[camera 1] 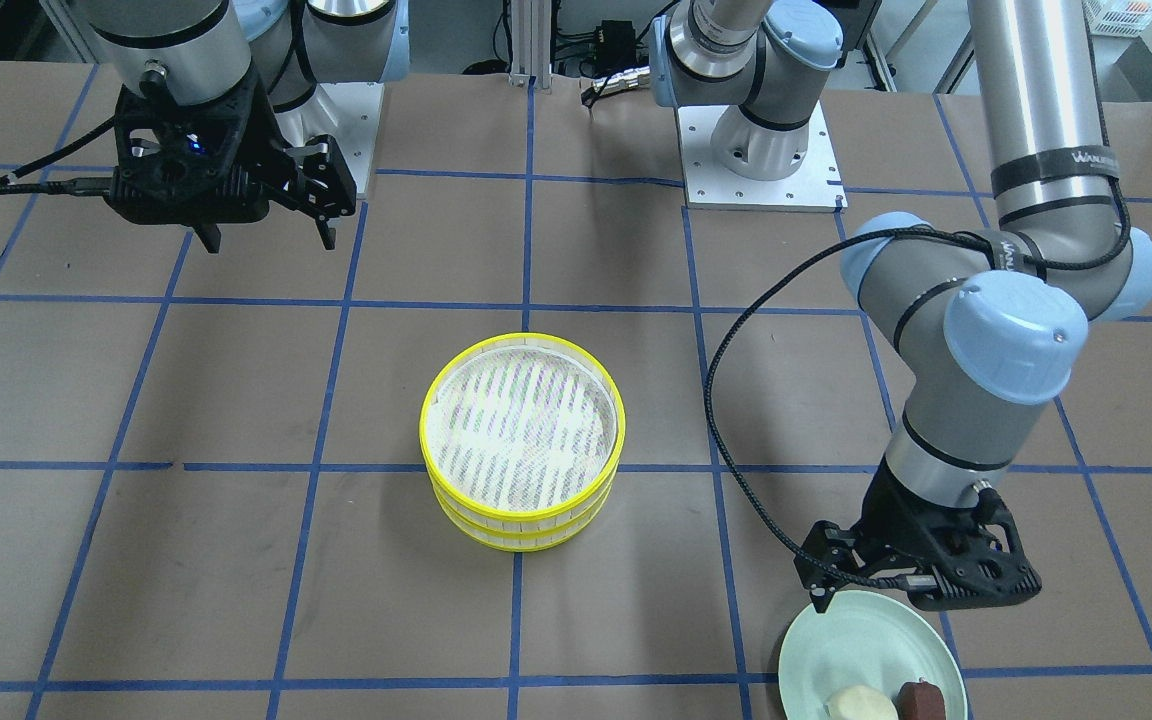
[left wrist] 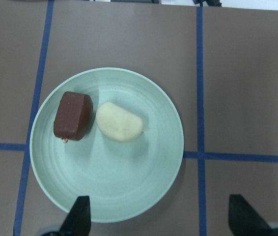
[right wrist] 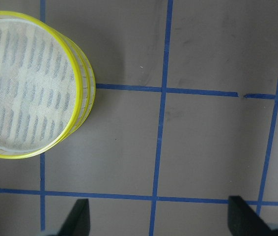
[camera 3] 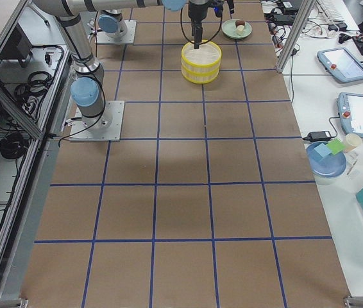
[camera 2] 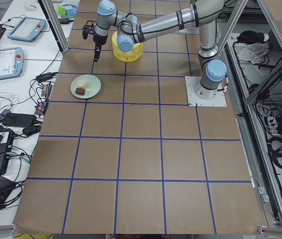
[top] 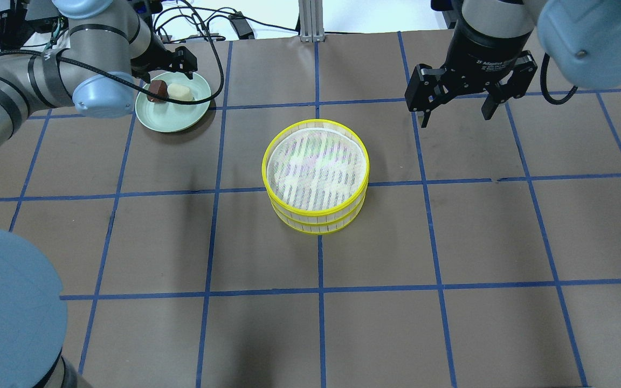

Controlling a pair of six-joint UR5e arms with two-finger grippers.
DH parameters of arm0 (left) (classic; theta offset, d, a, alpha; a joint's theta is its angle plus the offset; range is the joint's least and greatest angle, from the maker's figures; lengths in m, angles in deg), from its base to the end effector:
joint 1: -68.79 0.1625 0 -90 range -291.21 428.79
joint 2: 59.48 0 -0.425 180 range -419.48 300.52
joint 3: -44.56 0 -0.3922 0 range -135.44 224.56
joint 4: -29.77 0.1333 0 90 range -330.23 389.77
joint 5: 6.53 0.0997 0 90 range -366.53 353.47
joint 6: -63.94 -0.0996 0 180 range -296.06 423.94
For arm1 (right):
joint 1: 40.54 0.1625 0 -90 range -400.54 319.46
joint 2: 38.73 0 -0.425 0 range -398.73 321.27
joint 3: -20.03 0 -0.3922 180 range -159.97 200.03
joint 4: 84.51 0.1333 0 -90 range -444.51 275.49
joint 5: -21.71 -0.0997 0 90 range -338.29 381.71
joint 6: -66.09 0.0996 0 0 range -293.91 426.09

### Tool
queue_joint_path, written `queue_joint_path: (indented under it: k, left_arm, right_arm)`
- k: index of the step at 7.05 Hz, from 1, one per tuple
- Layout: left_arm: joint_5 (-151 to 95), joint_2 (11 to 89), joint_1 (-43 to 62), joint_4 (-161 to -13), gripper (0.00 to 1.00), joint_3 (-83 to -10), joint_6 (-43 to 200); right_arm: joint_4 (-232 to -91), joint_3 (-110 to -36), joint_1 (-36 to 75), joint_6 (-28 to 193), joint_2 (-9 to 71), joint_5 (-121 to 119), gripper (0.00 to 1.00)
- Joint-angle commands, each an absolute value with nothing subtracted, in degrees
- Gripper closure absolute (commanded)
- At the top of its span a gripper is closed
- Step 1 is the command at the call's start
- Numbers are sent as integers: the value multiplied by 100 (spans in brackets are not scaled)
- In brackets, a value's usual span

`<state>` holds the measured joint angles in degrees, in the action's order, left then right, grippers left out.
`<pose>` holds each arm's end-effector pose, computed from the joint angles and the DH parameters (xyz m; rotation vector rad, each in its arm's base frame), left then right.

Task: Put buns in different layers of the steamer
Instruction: 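Grasp the white bun with the left gripper while the right gripper moves to the steamer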

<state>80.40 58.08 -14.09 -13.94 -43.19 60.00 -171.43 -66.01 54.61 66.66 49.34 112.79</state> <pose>-0.0533 -0.6918 0.3144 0.0700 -3.0703 0.5739 0.1761 -0.4903 0.4998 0.1250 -3.1192 -0.0271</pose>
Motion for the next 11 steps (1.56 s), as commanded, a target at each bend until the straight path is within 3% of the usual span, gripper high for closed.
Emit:
queue_joint_path:
  k: [1, 2, 3, 5, 6, 11]
  left_arm:
    - [7740, 6336, -1067, -1085, 0, -4106, 5428]
    - [7705, 6556, -1067, -805, 4, -3957, 5523]
    - [7644, 6672, -1067, -776, 14, -3834, 5637]
    - [7617, 6830, -1058, -767, 8, -3727, 6696]
    - [7617, 6909, -1058, -767, 0, -3727, 7049]
    - [7434, 7077, -1058, -767, 0, -3526, 7931]
  right_arm:
    - [-17135, -6610, 5587, 6688, 4916, 11268, 0]
    - [-17144, -6610, 5622, 6688, 4916, 11285, 0]
    - [-17205, -6610, 5623, 6697, 4908, 11242, 0]
    - [-17441, -6584, 5658, 6880, 4602, 11242, 0]
    - [-17912, -6593, 5806, 7116, 4139, 11242, 0]
    - [-19024, -6899, 6308, 8033, 3387, 11312, 0]
